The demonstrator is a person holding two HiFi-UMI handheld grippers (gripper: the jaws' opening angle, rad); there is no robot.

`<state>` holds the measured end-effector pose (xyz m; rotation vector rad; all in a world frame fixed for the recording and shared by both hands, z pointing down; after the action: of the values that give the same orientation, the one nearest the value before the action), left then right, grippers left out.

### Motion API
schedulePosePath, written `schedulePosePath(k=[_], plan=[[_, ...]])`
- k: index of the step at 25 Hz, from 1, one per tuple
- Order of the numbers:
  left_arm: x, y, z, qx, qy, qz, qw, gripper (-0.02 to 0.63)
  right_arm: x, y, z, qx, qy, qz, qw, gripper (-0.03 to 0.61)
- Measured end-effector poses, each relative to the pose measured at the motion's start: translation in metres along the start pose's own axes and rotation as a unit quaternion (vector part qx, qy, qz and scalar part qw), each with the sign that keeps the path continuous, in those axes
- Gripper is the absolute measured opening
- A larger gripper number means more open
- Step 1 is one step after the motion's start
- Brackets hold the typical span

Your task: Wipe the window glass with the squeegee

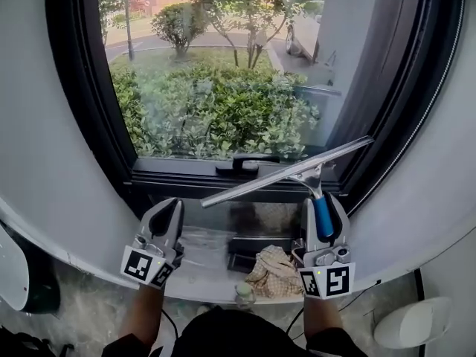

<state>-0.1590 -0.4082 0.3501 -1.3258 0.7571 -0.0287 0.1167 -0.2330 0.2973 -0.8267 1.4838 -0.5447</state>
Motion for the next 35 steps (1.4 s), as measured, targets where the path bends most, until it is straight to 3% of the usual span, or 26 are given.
schedulePosePath(k=[13,20,27,35], plan=[[0.027,0.003,-0.035,-0.006,-0.041,0.012,0.9991,0.000,0.068,0.000,-0.009,-0.058,-0.086,0.059,0.993,0.132],[0.040,-0.002,-0.040,-0.004,-0.075,0.009,0.9971,0.000,0.118,0.007,-0.007,-0.069,-0.114,0.102,0.986,0.132],[0.058,-0.004,-0.037,-0.006,-0.103,0.014,0.9945,0.000,0.160,0.014,-0.005,-0.118,-0.132,0.153,0.972,0.132],[0.061,-0.007,-0.046,-0.003,-0.101,0.015,0.9948,0.000,0.200,0.018,0.006,-0.132,-0.145,0.179,0.964,0.132]])
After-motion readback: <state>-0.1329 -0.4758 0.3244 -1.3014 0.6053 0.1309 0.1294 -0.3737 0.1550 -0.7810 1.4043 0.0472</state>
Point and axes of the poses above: the fingertips, and each gripper's own axes: x forward along the fingers, z to its right, y out of its top, the point moved 6 cm from there along -x, backward along the fingers, and after that the axes turned 8 degrees about z, right-handed, at the moved point
